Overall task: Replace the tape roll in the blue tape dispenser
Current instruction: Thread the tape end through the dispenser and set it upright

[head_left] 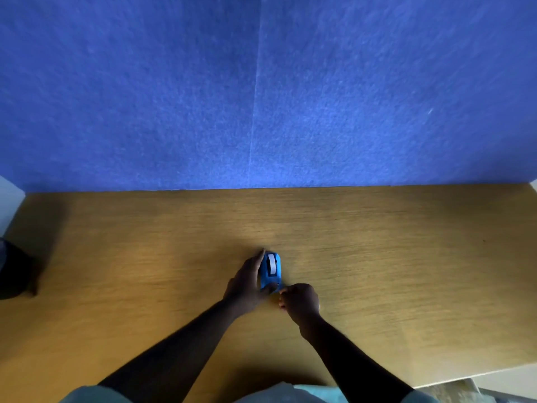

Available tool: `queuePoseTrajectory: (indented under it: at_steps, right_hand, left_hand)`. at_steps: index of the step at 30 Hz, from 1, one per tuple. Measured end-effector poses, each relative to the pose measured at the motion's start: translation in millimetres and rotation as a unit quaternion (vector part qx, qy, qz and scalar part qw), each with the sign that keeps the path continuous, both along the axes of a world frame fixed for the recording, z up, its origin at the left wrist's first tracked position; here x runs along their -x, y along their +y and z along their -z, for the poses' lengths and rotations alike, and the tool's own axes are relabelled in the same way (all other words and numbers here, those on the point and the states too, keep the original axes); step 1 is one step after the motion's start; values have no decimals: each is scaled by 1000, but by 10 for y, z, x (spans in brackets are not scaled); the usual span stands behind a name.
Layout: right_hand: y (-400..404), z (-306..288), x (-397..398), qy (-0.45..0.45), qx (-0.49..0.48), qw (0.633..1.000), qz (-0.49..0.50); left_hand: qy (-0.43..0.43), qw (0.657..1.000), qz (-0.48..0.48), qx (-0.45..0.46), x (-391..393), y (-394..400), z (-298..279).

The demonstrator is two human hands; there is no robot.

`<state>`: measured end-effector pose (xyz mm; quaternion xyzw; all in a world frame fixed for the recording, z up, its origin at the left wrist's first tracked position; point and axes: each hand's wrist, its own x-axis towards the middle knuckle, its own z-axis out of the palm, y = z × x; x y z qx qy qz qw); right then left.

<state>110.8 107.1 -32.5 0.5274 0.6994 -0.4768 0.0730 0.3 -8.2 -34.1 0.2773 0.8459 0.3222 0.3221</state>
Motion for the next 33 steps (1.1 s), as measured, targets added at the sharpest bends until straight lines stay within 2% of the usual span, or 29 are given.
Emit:
queuePoseTrajectory:
  at_steps: [3,6,10,15,20,33]
  right_hand:
    - [68,-48,19,2,-13,1000,3]
    - [131,-83,90,36,6,999,9]
    - [167,-108,173,79,31,996,12]
    - [166,-134,248,99,34,995,-1]
    - [207,-127,290,96,15,995,-7]
    - [480,-208,915,120,-12,992,-25]
  left_hand:
    - [-57,998,-25,-10,-20,1,-8]
    - [-114,989,-93,-33,2,10,-54]
    - [-158,962,-215,-57,35,58,-88]
    - [-222,926,-297,-67,35,163,-69]
    - [-254,908,-323,-80,82,266,-60]
    - [-259,901,-325,-125,604,536,-200]
